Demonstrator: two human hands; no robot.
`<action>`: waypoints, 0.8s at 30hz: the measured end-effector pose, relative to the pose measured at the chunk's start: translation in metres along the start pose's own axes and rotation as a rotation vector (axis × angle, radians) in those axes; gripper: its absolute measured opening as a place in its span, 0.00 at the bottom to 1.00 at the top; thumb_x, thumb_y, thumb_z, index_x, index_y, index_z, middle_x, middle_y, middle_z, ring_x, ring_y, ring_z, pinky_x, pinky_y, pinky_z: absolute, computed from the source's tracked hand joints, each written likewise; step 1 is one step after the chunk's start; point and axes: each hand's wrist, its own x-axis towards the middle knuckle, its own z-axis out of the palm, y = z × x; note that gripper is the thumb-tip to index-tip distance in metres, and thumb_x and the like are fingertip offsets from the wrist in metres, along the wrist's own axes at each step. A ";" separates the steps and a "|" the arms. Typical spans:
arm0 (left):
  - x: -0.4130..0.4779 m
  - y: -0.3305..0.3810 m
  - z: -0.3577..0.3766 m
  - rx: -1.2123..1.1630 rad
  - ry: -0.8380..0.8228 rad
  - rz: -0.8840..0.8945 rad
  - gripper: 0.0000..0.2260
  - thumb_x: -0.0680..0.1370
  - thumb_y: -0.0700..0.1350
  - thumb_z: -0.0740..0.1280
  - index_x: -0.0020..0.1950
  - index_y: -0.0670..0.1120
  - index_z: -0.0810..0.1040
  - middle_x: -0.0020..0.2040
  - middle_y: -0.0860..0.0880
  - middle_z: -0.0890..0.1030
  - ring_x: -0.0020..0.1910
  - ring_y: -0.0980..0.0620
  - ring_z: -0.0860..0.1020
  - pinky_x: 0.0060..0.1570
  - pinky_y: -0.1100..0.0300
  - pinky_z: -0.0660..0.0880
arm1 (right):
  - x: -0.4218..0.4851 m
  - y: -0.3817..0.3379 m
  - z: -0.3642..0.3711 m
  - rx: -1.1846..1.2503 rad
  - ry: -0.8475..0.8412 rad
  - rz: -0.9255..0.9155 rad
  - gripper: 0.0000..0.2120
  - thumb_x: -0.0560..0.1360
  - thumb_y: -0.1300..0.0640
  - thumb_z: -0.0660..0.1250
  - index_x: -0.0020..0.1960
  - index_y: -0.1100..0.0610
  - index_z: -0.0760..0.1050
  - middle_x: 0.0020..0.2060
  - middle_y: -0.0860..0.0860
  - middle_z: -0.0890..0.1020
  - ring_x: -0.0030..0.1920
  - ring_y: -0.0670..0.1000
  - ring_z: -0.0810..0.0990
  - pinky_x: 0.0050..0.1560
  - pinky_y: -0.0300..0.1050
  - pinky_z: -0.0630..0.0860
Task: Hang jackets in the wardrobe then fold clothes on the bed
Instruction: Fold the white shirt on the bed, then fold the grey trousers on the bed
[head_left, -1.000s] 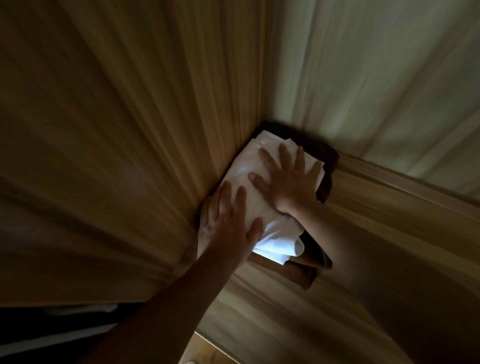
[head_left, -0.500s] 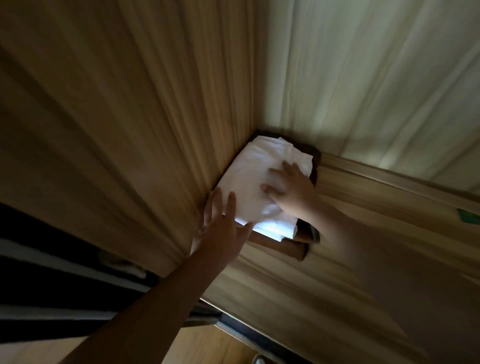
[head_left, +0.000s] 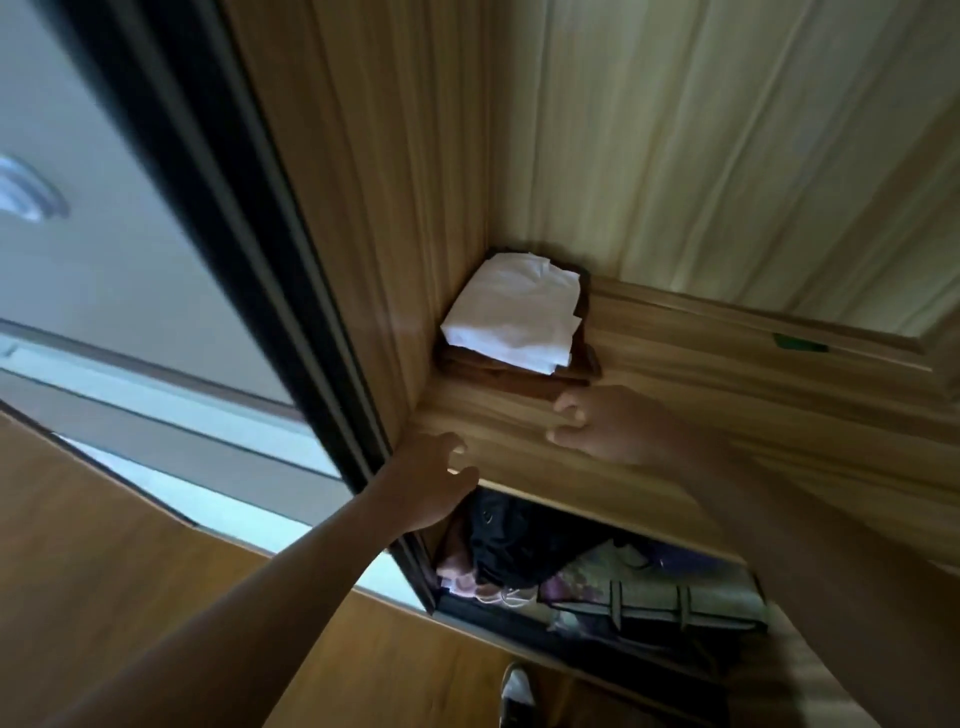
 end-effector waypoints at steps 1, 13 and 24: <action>-0.020 -0.004 -0.003 -0.001 -0.014 -0.003 0.18 0.79 0.54 0.67 0.68 0.49 0.76 0.67 0.48 0.78 0.65 0.48 0.76 0.60 0.60 0.71 | -0.017 -0.011 0.007 -0.017 -0.003 0.002 0.25 0.81 0.43 0.66 0.73 0.52 0.71 0.70 0.51 0.74 0.68 0.52 0.74 0.57 0.41 0.68; -0.248 -0.159 -0.093 0.100 0.084 -0.181 0.21 0.81 0.57 0.65 0.72 0.50 0.72 0.67 0.48 0.78 0.62 0.50 0.78 0.61 0.58 0.71 | -0.112 -0.182 0.105 -0.067 -0.048 -0.146 0.27 0.79 0.39 0.66 0.73 0.51 0.72 0.67 0.52 0.78 0.64 0.52 0.78 0.62 0.44 0.72; -0.424 -0.336 -0.156 0.015 0.260 -0.629 0.24 0.81 0.58 0.64 0.75 0.48 0.71 0.69 0.46 0.77 0.65 0.46 0.76 0.65 0.52 0.73 | -0.086 -0.419 0.155 -0.284 -0.153 -0.477 0.26 0.77 0.34 0.64 0.70 0.46 0.71 0.61 0.49 0.79 0.57 0.51 0.80 0.61 0.48 0.75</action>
